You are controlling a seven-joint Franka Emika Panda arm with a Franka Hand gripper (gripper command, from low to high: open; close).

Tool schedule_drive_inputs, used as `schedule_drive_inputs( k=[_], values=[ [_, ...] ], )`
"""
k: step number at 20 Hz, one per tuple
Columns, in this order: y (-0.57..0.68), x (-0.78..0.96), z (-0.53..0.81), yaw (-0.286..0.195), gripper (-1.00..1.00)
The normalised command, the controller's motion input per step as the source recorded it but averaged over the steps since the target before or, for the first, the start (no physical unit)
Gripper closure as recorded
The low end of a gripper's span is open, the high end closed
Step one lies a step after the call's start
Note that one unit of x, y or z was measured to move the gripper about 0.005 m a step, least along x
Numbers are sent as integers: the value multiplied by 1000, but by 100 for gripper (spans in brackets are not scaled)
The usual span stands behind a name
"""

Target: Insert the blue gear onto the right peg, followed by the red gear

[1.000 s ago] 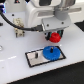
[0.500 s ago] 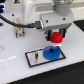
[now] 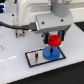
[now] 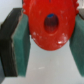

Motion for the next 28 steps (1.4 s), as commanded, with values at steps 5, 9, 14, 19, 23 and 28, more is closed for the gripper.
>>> schedule_drive_inputs(
  k=[5,9,14,19,23,28],
  values=[
    [-39,274,-44,0,100],
    [17,31,-125,0,100],
    [1,64,-127,0,100],
    [3,13,161,0,100],
    [0,-30,313,0,100],
    [-34,176,7,0,100]
  ],
)
